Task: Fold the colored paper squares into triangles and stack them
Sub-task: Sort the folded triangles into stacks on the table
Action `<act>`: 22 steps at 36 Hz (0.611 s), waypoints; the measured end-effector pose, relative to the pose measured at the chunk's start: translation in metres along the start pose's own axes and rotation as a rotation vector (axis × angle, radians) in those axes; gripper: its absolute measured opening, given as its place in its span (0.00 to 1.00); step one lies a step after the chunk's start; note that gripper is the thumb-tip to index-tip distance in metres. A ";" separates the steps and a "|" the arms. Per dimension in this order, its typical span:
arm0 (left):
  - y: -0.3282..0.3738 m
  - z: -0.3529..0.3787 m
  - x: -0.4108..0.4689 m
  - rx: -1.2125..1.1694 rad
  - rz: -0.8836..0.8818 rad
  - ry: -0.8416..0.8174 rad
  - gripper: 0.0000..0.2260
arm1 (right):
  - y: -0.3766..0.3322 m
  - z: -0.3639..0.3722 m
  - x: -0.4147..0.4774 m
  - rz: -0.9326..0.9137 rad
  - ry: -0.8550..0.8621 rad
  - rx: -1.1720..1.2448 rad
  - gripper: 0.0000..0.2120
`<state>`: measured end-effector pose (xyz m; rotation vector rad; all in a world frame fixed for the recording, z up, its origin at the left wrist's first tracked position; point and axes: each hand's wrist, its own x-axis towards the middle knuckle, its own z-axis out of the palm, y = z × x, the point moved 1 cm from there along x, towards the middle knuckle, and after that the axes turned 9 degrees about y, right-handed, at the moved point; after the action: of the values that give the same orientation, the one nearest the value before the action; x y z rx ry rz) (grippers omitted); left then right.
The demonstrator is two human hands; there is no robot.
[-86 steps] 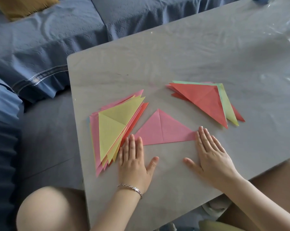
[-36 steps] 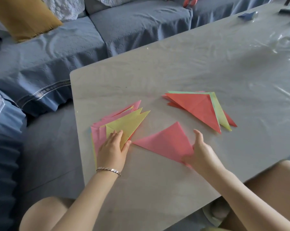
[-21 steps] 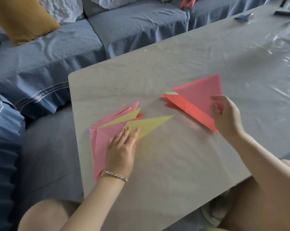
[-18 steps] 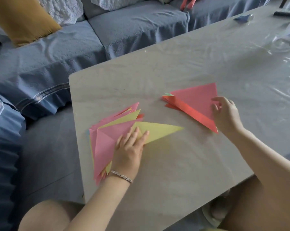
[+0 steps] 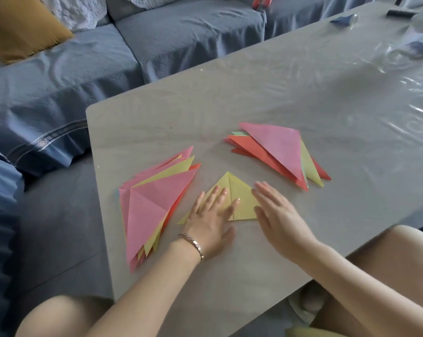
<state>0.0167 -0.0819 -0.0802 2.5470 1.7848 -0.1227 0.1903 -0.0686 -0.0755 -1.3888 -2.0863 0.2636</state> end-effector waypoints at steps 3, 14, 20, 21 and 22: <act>0.008 0.011 -0.008 -0.110 -0.077 0.122 0.31 | -0.016 0.015 -0.008 -0.129 -0.243 -0.002 0.41; 0.012 0.040 -0.033 -0.093 -0.221 0.200 0.39 | -0.017 0.029 -0.019 -0.280 -0.454 -0.289 0.43; 0.003 0.029 -0.046 -0.093 -0.318 0.178 0.37 | 0.000 0.011 -0.023 -0.221 -0.462 -0.410 0.44; 0.000 0.028 -0.050 -0.090 -0.318 0.201 0.38 | 0.005 0.006 -0.024 -0.200 -0.454 -0.430 0.44; -0.004 0.029 -0.054 -0.087 -0.326 0.192 0.38 | 0.012 0.001 -0.026 -0.178 -0.444 -0.444 0.43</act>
<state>-0.0067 -0.1334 -0.1046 2.2570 2.2102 0.1960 0.2052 -0.0861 -0.0916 -1.4742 -2.7464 0.0315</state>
